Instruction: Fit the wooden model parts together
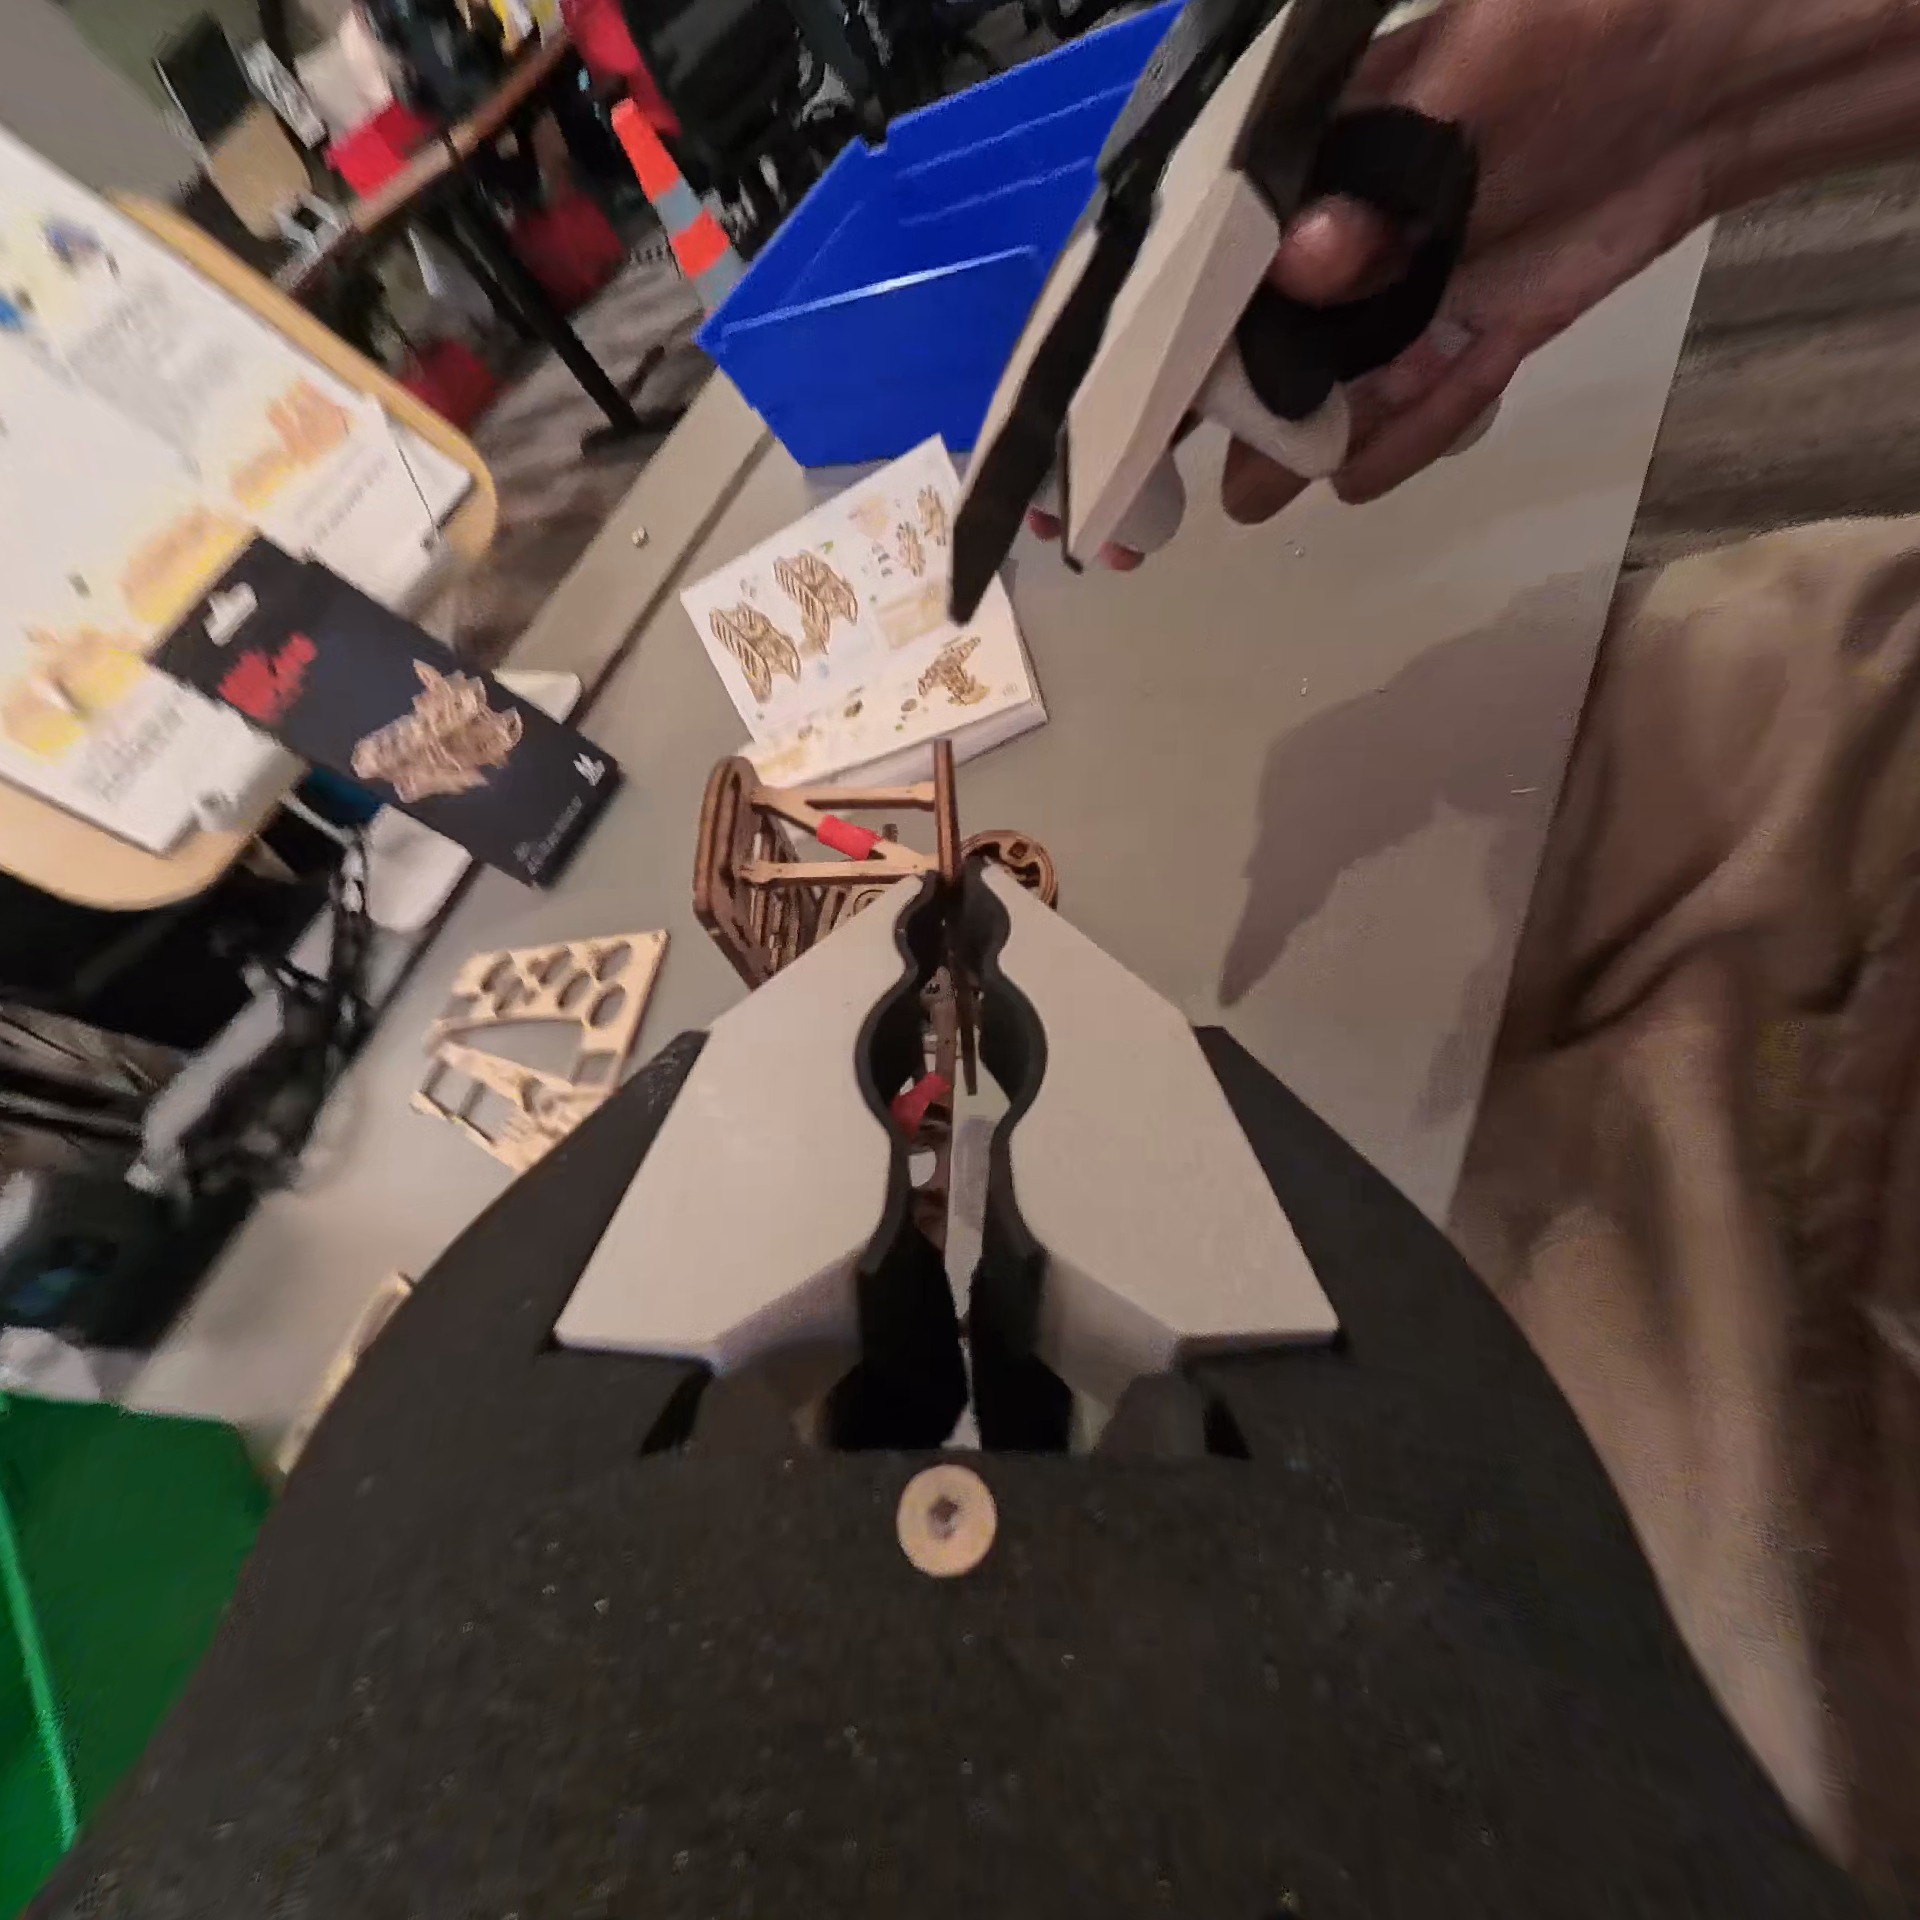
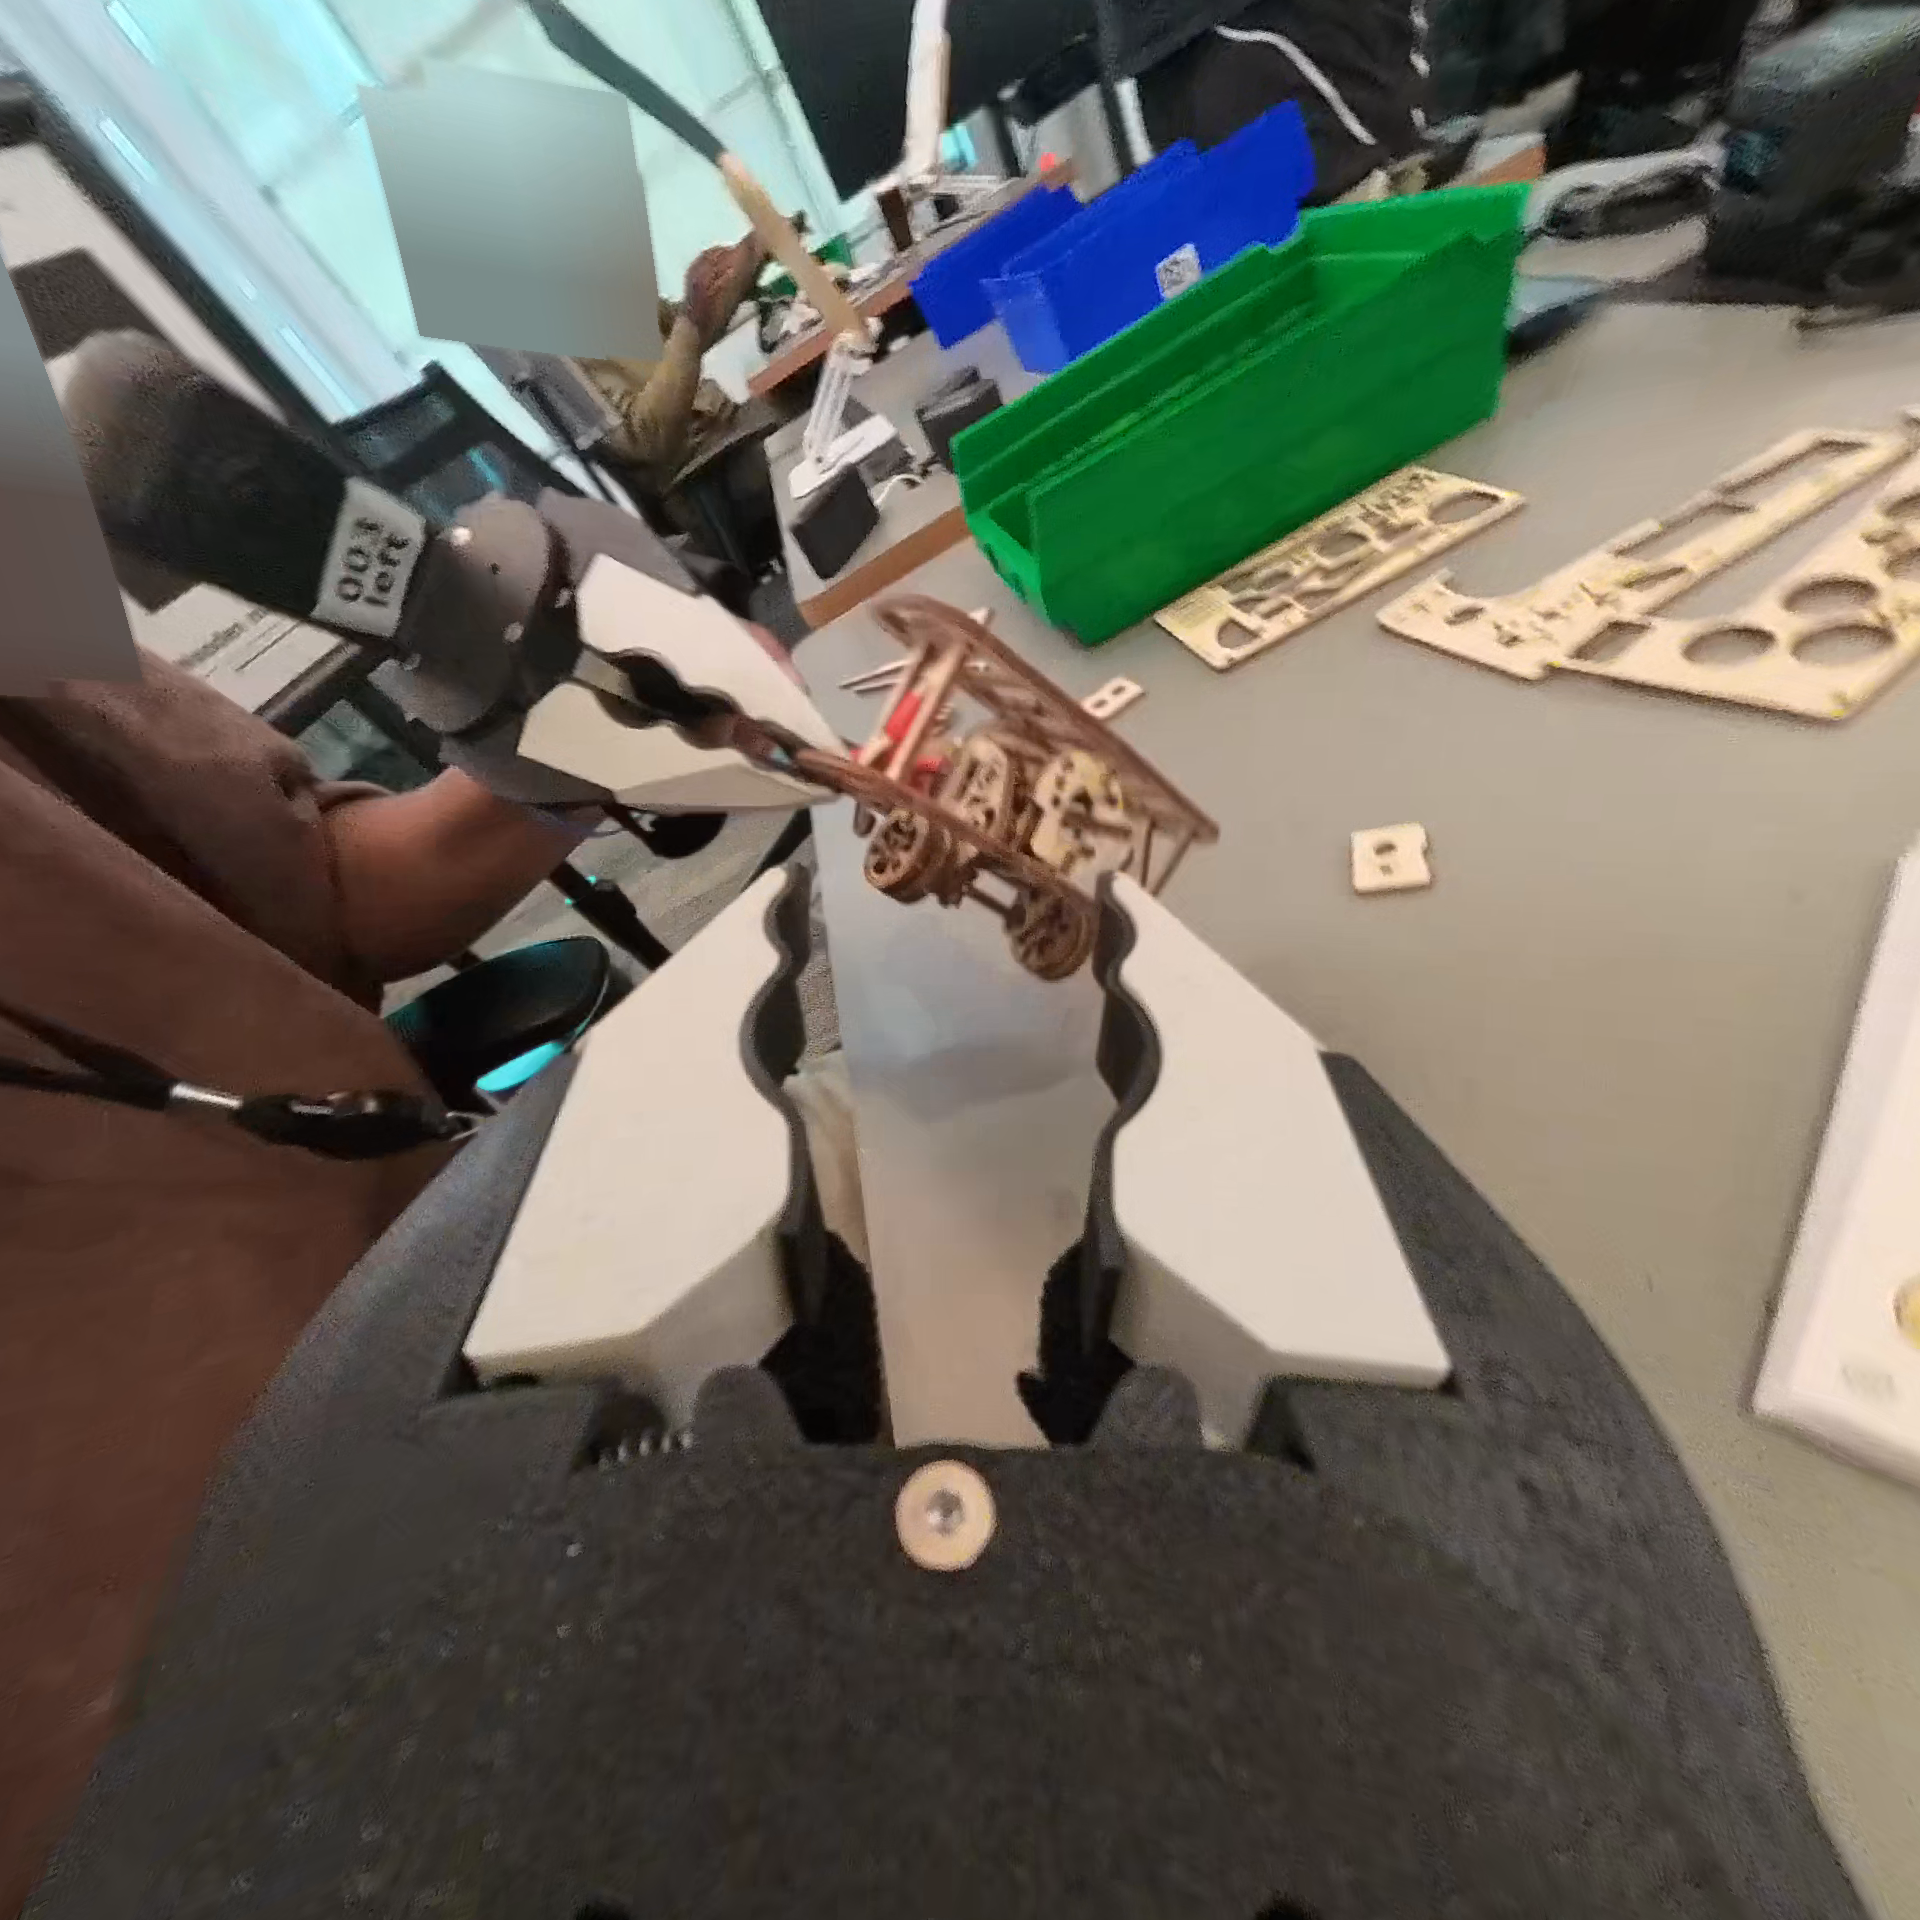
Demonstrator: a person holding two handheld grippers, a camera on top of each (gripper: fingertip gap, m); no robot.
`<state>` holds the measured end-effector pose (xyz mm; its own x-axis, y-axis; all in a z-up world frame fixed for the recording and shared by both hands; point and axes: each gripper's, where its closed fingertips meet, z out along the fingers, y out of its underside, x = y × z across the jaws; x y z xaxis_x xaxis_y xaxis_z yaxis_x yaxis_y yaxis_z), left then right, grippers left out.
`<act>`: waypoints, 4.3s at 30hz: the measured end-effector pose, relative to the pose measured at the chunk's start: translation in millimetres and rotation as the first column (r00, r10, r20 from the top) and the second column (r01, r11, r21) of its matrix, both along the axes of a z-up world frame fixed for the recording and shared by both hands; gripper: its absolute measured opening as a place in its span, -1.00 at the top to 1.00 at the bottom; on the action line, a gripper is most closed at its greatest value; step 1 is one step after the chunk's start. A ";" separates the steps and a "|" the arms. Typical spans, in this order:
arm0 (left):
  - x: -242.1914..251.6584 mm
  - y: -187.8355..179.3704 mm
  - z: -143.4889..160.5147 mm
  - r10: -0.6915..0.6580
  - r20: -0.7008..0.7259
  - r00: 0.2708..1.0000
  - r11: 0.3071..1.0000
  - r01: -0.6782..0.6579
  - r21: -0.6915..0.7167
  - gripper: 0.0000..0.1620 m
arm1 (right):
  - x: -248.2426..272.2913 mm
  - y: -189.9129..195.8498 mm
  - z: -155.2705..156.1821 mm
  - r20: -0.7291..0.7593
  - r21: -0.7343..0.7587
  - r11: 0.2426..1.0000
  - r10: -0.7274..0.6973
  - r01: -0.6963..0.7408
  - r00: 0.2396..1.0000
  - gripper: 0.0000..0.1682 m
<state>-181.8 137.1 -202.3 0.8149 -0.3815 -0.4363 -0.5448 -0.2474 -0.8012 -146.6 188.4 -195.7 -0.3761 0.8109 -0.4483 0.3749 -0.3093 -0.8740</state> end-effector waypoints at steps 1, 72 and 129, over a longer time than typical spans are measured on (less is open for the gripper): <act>3.8 4.6 -1.4 -0.026 -0.047 0.999 0.999 0.027 0.020 1.00 | 4.9 4.6 -5.2 0.016 -0.012 1.000 -0.019 0.019 1.000 0.36; -28.6 -42.6 -78.3 0.517 0.539 0.665 0.856 -0.385 -0.345 0.56 | -17.0 48.5 -95.8 0.225 0.488 0.819 -0.452 0.302 0.863 -0.40; -196.0 -98.1 -95.5 0.821 0.195 0.537 0.562 -0.695 -0.449 0.66 | 11.0 226.1 -158.0 0.368 0.566 0.707 -0.677 0.424 0.638 -0.06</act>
<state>-377.7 38.9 -297.7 0.9114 0.4085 -0.0503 0.2623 -0.6705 -0.6939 -135.5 414.5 -353.7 0.3922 0.9198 -0.0099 0.6699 -0.2930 -0.6822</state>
